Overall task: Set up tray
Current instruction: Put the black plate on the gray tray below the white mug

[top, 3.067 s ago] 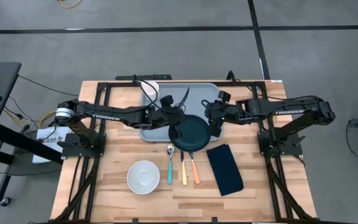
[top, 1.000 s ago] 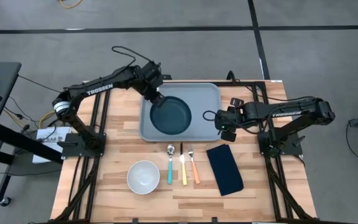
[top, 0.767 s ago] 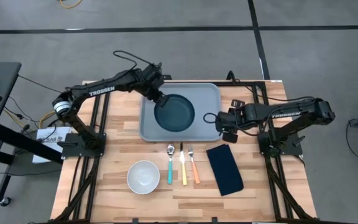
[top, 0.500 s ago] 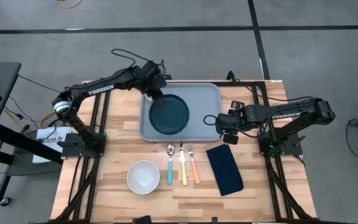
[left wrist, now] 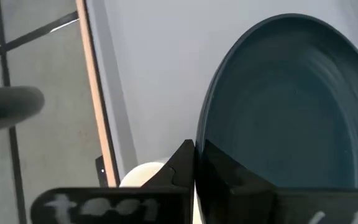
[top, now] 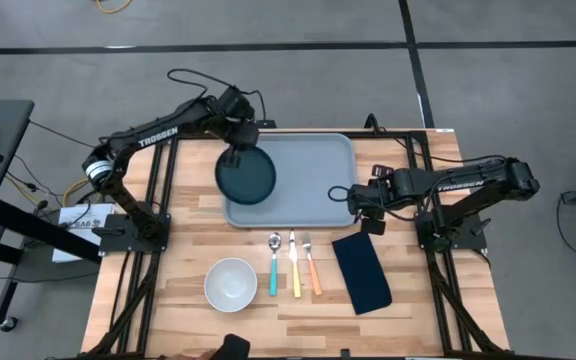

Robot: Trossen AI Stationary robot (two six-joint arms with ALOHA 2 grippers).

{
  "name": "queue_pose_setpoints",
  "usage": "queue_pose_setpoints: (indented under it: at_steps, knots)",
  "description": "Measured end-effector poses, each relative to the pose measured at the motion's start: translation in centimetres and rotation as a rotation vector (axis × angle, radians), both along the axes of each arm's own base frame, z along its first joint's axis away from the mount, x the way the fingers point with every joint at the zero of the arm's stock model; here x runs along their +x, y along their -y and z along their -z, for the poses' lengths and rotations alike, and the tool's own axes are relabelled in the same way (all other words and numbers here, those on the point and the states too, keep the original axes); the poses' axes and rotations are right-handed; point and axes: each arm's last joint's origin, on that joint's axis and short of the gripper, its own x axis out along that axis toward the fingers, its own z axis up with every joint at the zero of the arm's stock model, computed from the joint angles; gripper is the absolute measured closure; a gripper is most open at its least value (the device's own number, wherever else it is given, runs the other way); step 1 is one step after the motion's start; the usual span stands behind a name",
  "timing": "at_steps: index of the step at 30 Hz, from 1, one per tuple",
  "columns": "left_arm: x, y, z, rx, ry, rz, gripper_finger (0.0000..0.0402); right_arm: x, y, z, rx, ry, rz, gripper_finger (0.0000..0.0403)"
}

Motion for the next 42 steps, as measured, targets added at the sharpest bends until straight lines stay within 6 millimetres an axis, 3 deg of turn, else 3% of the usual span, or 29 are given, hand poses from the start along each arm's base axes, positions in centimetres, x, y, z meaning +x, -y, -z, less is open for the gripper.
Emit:
queue_pose_setpoints:
  at_steps: [7, 14, 19, 26, 31, 42]
  knots:
    - [0.3, 0.1, -3.1, -0.083, 0.074, -0.125, 0.0401, 1.0, 0.0, -0.2, -0.012, 0.1, -0.026, 0.0243]
    - [1.5, 2.3, -5.8, -0.326, 0.165, -0.277, 0.0401, 3.3, -1.2, -1.0, -0.034, 0.295, -0.254, 0.0246]
    - [2.2, 3.4, -6.1, -0.492, 0.187, -0.418, 0.0401, 4.2, -2.7, -1.6, -0.047, 0.366, -0.491, 0.0246]
    - [2.5, 4.0, -6.0, -0.577, 0.182, -0.54, 0.0401, 4.7, -4.7, -2.2, -0.202, 0.389, -0.755, 0.027]
    - [2.9, 4.6, -6.0, -0.558, 0.175, -0.582, 0.0401, 5.0, -5.6, -2.8, -0.381, 0.38, -0.862, 0.0297]
    - [3.5, 6.2, -5.8, -0.573, 0.139, -0.543, 0.0401, 5.7, -5.1, -3.5, -0.492, 0.398, -0.967, 0.0308]
